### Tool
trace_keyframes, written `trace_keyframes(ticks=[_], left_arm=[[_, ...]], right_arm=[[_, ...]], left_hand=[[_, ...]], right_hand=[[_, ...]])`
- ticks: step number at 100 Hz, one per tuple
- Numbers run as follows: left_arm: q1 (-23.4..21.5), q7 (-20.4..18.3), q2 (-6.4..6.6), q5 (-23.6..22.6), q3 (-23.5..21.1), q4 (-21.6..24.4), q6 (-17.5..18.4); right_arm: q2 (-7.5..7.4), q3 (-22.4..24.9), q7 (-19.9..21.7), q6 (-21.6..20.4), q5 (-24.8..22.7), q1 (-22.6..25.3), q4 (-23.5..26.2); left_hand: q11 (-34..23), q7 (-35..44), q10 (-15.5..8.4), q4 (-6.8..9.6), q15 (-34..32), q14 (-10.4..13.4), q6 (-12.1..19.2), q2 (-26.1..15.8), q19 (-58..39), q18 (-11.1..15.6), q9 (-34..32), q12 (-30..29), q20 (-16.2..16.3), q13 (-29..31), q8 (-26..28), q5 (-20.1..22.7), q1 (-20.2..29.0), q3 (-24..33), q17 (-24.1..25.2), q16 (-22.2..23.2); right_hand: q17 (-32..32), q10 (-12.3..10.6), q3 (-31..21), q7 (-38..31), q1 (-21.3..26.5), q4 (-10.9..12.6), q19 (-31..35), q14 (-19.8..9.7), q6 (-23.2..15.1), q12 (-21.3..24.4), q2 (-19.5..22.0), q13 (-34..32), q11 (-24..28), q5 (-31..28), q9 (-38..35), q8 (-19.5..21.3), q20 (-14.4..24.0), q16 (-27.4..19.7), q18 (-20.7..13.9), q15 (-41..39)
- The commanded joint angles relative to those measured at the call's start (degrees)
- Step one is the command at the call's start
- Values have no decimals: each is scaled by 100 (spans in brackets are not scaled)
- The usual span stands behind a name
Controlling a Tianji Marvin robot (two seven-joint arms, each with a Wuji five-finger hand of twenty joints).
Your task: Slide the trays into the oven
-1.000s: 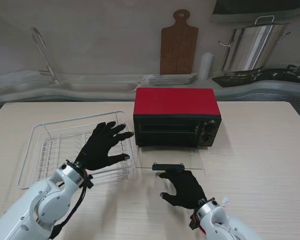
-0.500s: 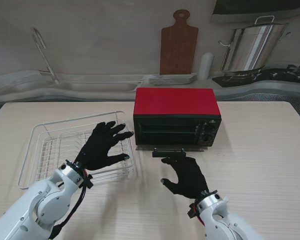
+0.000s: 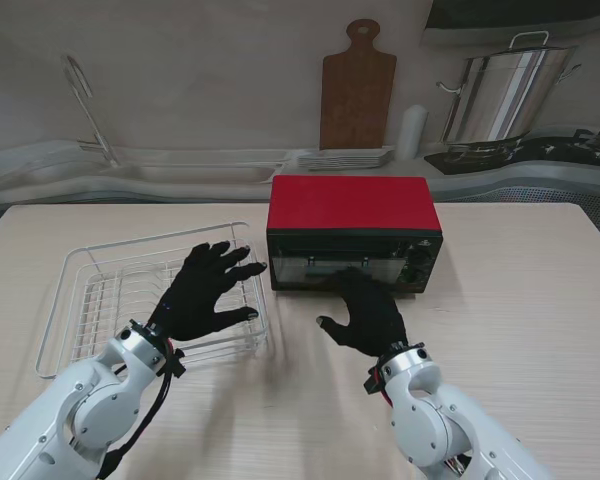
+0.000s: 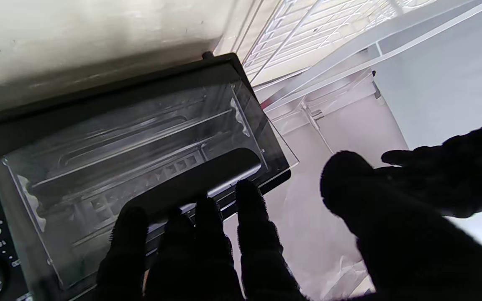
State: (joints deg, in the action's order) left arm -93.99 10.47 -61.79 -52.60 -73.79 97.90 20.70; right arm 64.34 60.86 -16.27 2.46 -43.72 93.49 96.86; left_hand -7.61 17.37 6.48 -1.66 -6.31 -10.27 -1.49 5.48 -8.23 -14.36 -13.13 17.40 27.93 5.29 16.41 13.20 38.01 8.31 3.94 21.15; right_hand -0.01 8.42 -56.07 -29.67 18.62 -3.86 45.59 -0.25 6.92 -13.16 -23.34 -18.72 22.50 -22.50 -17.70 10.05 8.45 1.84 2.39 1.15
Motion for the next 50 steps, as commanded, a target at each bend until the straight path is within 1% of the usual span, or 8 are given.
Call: trace_keyframes(ticks=[1, 11, 30, 40, 50], left_arm=[[-38, -90, -29, 7, 1, 53, -32], [-29, -99, -28, 11, 12, 45, -38], [-36, -122, -26, 21, -2, 41, -66], [-36, -136, -25, 21, -3, 41, -73], [-37, -133, -27, 29, -2, 40, -81]], right_arm=[[85, -65, 124, 82, 10, -148, -76], [102, -191, 209, 269, 77, -373, -178], [153, -382, 187, 472, 173, -678, -364], [170, -420, 160, 517, 208, -740, -396], [170, -403, 125, 471, 190, -718, -372]], left_hand=[[56, -9, 36, 211, 43, 3, -100, -102, 284, -50, -53, 51, -103, -20, 63, -32, -6, -22, 53, -3], [59, -10, 31, 213, 43, 3, -110, -100, 284, -53, -45, 51, -104, -20, 63, -32, 1, -19, 52, -2], [58, -12, 23, 211, 41, 8, -99, -100, 286, -47, -46, 52, -105, -21, 62, -36, -6, -24, 56, -1], [56, -8, 26, 211, 40, 6, -97, -101, 284, -49, -48, 53, -104, -17, 64, -30, -8, -25, 52, 0], [57, -6, 25, 213, 41, 2, -98, -98, 283, -47, -43, 53, -104, -20, 65, -31, -3, -21, 51, -1]], right_hand=[[-31, -59, 116, 11, -193, 242, -174, 101, -14, 24, 52, 31, -46, 75, -88, -120, -99, 112, -9, -123], [-32, -71, 142, 21, -204, 241, -178, 90, -21, 29, 74, 53, -65, 92, -78, -121, -102, 132, -10, -129], [-25, -94, 164, 21, -199, 251, -180, 71, -29, 26, 73, 66, -72, 86, -80, -115, -106, 166, -2, -156], [-27, -97, 160, 20, -195, 255, -183, 65, -32, 15, 68, 86, -56, 95, -61, -110, -109, 178, -22, -165], [-24, -100, 161, 11, -198, 255, -180, 56, -38, 4, 60, 85, -35, 86, -65, -103, -108, 193, -24, -183]])
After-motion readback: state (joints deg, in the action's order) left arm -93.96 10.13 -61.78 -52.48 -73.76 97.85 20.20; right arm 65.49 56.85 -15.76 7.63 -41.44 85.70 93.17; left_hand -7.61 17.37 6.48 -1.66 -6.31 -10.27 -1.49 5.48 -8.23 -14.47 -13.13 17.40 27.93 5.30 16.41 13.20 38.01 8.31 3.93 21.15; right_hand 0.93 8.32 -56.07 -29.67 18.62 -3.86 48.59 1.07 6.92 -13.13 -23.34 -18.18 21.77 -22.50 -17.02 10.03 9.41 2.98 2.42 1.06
